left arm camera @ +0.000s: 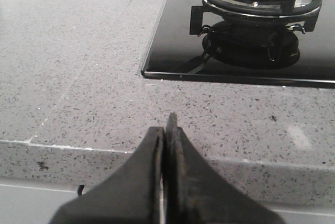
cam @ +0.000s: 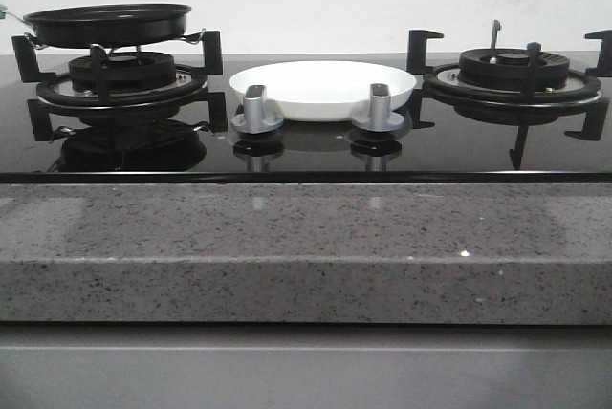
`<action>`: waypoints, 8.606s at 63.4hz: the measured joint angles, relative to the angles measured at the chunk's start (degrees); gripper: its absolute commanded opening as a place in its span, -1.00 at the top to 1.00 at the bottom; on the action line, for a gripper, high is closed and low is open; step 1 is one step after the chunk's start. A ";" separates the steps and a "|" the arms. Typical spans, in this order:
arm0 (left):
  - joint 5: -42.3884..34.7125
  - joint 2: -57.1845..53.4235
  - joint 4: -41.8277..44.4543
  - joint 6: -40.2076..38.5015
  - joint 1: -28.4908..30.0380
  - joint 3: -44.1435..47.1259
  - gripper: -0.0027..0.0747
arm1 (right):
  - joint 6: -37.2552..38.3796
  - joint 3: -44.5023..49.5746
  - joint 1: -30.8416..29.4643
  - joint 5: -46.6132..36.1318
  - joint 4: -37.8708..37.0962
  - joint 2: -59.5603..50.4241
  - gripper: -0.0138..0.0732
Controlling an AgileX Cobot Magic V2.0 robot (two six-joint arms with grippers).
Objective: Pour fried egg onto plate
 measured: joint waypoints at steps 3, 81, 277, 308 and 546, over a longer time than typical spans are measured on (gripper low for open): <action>0.00 0.00 0.00 0.00 0.00 0.00 0.98 | 0.00 0.00 0.00 0.00 0.00 -0.11 0.95; -16.41 0.00 -1.03 0.00 0.00 0.00 0.98 | 0.00 0.00 0.00 -4.43 0.00 -0.11 0.95; -13.59 37.67 1.61 0.00 0.00 -31.27 -0.86 | -4.31 -108.15 11.51 52.09 5.06 110.32 -0.20; -13.70 37.67 1.52 0.00 0.00 -31.27 -0.86 | -5.92 -129.43 11.51 63.88 5.99 128.62 0.04; -13.70 37.67 1.52 0.00 0.00 -31.17 -0.86 | -2.97 -109.75 10.73 64.65 14.55 103.73 0.95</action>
